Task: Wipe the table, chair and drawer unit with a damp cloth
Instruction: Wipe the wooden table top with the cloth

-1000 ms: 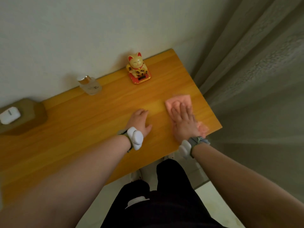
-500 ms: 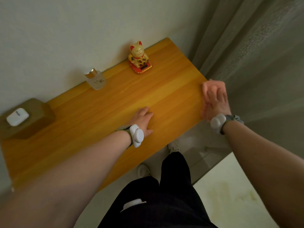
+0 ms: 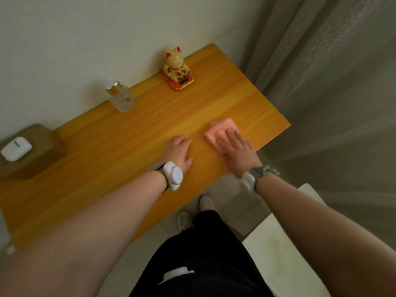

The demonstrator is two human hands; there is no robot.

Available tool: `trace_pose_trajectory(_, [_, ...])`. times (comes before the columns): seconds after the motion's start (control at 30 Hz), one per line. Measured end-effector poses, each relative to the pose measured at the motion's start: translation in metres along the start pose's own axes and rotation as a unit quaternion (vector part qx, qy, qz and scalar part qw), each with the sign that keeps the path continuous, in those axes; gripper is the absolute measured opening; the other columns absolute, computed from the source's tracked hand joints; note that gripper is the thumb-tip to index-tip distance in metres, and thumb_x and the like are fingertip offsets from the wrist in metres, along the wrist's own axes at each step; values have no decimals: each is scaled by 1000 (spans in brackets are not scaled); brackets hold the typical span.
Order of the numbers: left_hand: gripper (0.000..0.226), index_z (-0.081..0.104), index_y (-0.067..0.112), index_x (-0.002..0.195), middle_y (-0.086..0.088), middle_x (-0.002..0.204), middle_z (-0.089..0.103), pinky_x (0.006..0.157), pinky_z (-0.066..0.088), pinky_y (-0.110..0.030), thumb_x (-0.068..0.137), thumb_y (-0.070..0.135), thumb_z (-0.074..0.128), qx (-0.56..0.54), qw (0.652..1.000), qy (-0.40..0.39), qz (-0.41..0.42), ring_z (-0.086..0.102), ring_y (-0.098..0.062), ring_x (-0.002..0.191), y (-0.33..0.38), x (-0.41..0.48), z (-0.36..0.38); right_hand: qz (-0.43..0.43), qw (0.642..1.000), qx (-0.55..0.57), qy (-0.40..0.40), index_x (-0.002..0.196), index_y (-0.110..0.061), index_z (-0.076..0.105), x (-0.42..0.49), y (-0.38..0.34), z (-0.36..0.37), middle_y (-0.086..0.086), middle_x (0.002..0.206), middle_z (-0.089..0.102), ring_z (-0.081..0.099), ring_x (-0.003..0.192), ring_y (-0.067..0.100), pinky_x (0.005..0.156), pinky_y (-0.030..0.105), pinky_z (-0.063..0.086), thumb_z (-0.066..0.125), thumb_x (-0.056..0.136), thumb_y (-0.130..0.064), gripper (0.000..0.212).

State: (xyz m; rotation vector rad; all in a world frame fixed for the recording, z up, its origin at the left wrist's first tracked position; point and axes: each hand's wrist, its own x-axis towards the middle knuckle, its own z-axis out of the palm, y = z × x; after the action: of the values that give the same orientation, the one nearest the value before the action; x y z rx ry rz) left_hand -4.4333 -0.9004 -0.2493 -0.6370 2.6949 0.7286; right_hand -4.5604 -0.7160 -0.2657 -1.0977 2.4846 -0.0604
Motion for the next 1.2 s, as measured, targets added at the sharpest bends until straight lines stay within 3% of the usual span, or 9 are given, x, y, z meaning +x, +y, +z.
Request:
trace_pose_trajectory(0.13, [57,34,15,142,-8,151,25,114,25,-41,91,30,54,-1,996,41,-74,21,-27,140,-24,-19,1,57,998,-32,-25,149,-36,-8,50,23,-26,4,158,-17,-20,143,28,119,48,3,43,91,-36,76])
trace_pose_trajectory(0.27, [50,40,14,138,-8,148,31,111,30,-43,92,29,52,-31,983,93,-155,26,-28,137,-45,-42,-1,65,997,45,-1,150,-33,7,76,-9,-30,7,159,-10,-15,144,32,119,48,4,35,99,-32,59])
trace_pose_trajectory(0.5, [49,43,12,136,-10,145,35,109,28,-40,90,25,55,-52,965,128,-224,30,-30,133,-68,-81,8,-139,989,-7,-55,150,-32,3,58,-113,0,3,159,-10,-13,145,29,116,43,1,32,99,-34,59])
trace_pose_trajectory(0.67, [48,45,12,134,-10,144,37,109,29,-40,88,21,54,-68,966,135,-208,32,-30,132,-71,-92,14,-280,956,-24,-83,149,-35,16,23,-113,19,0,160,-2,-6,146,25,117,44,6,36,99,-32,54])
trace_pose_trajectory(0.73, [47,46,11,134,-10,143,38,109,31,-40,88,22,54,-62,970,132,-192,34,-29,131,-72,-97,16,-257,964,-29,-62,147,-40,19,28,-93,12,-4,160,2,-2,146,23,115,51,16,40,96,-35,55])
trace_pose_trajectory(0.8, [46,47,11,133,-9,142,39,109,31,-41,89,23,54,-54,973,135,-182,35,-29,131,-78,-105,17,-135,990,-23,-39,144,-51,10,35,-75,3,-12,159,-4,-3,145,21,111,63,17,42,93,-32,63])
trace_pose_trajectory(0.93, [46,46,12,134,-9,143,39,109,28,-39,90,23,54,-67,970,143,-185,34,-27,132,-96,-133,19,-6,1000,10,2,147,-40,14,46,-84,-4,-1,160,-3,0,145,30,114,53,19,40,95,-29,60])
trace_pose_trajectory(1.03, [48,45,12,135,-8,144,37,111,27,-38,90,24,53,-80,967,145,-193,31,-26,134,-116,-167,20,-14,999,29,1,148,-36,17,41,-130,10,3,160,-1,-3,146,31,116,51,13,38,96,-27,57])
trace_pose_trajectory(1.2, [47,45,10,134,-9,143,39,109,28,-36,90,21,54,-81,963,159,-202,33,-26,132,-153,-227,23,-127,992,13,-15,148,-34,21,-3,-228,51,3,160,0,-3,146,30,114,51,11,39,96,-30,55])
